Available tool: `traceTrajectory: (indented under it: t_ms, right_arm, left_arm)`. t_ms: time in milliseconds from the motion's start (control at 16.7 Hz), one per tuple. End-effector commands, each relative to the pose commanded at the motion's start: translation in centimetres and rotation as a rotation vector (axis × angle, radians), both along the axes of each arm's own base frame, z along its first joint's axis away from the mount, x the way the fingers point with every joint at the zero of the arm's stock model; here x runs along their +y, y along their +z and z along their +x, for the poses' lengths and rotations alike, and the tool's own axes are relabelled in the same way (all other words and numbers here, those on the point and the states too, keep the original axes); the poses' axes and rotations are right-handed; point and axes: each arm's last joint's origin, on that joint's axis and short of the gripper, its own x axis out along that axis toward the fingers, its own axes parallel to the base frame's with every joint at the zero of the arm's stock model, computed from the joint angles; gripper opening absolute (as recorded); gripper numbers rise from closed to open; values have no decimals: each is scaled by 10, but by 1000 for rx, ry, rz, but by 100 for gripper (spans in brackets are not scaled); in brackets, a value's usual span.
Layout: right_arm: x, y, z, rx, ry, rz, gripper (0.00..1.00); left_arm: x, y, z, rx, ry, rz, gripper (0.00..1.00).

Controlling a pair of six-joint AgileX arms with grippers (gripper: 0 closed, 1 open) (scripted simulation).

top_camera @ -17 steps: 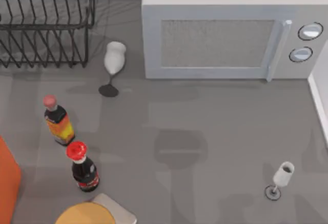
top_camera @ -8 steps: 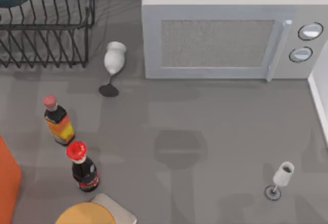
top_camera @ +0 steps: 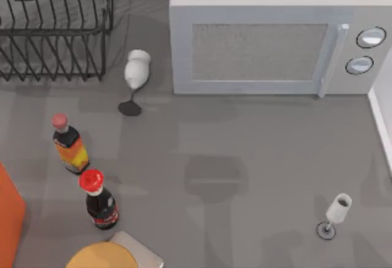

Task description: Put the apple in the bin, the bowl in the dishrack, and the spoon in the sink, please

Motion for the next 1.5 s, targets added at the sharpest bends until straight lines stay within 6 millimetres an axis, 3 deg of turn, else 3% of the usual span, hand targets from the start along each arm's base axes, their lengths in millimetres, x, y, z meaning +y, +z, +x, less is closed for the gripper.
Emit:
traceTrajectory:
  t_ms: [180,360,600,780,960,1080,1320,1500]
  right_arm:
    - [0,0,0,0,0,0,100]
    - [0,0,0,0,0,0,100]
    - [0,0,0,0,0,0,100]
    - [0,0,0,0,0,0,100]
    - [0,0,0,0,0,0,100]
    - [0,0,0,0,0,0,100]
    - [0,0,0,0,0,0,100]
    - [0,0,0,0,0,0,100]
  left_arm:
    - [-3,5,-17,29,-1,7,100]
    - [-8,18,-52,49,0,12,100]
    - [-15,42,-122,13,5,7,100]
    - [-20,47,-181,-44,8,-5,100]
    - [-23,30,-231,-81,11,-13,100]
    - [-25,9,-253,-86,13,-13,100]
    - [-26,-37,-271,-41,18,-6,100]
    - [-27,-57,-274,-7,19,-1,100]
